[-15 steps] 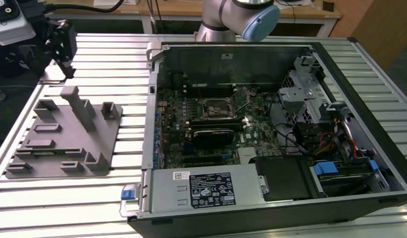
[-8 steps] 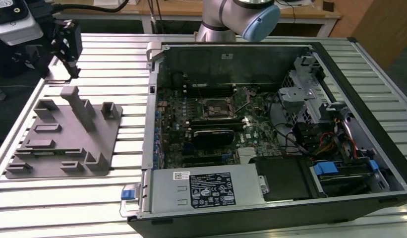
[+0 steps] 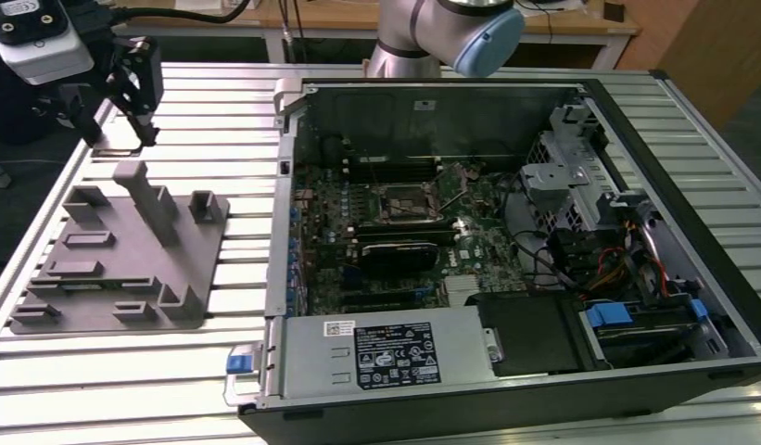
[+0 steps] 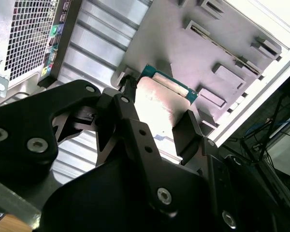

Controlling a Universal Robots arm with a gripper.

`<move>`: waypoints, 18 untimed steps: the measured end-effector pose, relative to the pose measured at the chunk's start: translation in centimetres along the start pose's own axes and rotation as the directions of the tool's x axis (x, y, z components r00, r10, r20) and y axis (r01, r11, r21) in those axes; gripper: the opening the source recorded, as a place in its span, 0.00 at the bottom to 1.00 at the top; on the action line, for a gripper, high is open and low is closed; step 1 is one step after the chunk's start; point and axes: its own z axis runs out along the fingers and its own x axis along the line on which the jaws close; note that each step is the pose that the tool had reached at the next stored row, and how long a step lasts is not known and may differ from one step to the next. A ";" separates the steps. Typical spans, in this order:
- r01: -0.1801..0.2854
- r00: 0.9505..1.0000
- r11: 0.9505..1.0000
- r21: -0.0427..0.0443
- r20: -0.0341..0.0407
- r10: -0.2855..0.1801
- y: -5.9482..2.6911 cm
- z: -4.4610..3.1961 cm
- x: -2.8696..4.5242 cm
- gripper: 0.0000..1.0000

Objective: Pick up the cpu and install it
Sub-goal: 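Pick up the cpu and move it towards the insertion slot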

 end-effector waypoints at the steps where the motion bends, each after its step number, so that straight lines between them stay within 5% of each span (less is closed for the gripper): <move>1: 0.000 1.000 1.000 0.000 0.000 0.000 0.00 0.00 -0.10 0.55; 18: 0.000 1.000 1.000 0.000 0.000 0.000 0.08 0.09 -1.79 0.55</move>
